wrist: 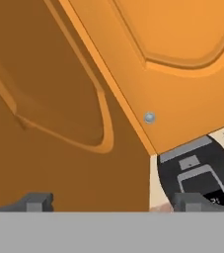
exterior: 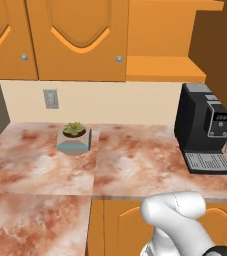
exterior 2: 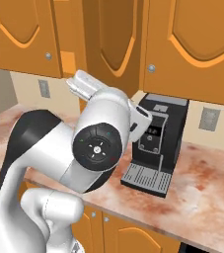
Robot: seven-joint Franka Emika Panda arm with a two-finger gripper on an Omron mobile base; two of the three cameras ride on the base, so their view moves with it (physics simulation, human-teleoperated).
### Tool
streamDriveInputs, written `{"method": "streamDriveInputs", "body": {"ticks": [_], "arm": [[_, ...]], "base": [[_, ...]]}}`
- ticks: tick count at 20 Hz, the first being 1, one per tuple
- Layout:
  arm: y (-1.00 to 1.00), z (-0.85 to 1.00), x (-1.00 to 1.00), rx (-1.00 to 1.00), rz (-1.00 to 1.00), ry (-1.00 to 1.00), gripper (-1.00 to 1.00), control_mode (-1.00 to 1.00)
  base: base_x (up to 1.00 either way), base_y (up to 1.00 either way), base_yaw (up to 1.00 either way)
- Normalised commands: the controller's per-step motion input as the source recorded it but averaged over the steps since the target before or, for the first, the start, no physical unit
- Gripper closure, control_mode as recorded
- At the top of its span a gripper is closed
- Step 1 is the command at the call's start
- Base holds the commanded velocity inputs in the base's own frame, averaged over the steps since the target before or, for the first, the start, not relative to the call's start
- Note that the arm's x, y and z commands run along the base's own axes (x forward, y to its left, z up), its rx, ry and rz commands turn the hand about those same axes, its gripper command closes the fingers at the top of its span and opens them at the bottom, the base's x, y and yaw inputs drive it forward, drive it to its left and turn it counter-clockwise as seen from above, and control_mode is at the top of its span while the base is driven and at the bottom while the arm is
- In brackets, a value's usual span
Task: Open the cabinet and move the ladle to the pot. Then close the cabinet.
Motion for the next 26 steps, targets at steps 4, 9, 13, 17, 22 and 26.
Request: {"method": "streamDriveInputs", "body": {"ticks": [4,9,13,17,22,26], "arm": [[0.87,0.17,0.41,0.00,0.06,0.00,-1.00,-1.00],[1.00,0.23,0.56,0.00,0.07,0.00,-1.00,-1.00],[0.88,0.26,0.97,0.00,0.03,0.00,-1.00,-1.00],[0.69,0.14,1.00,0.00,0.00,0.00,-1.00,-1.00],[0.52,0.06,1.00,-0.01,0.00,0.01,-1.00,-1.00],[0.30,0.11,1.00,-0.02,-0.01,0.04,-1.00,-1.00]], "base": [[0.00,0.00,0.00],[0.00,0.00,0.00],[0.00,0.00,0.00],[0.00,0.00,0.00],[0.00,0.00,0.00],[0.00,0.00,0.00]]}}
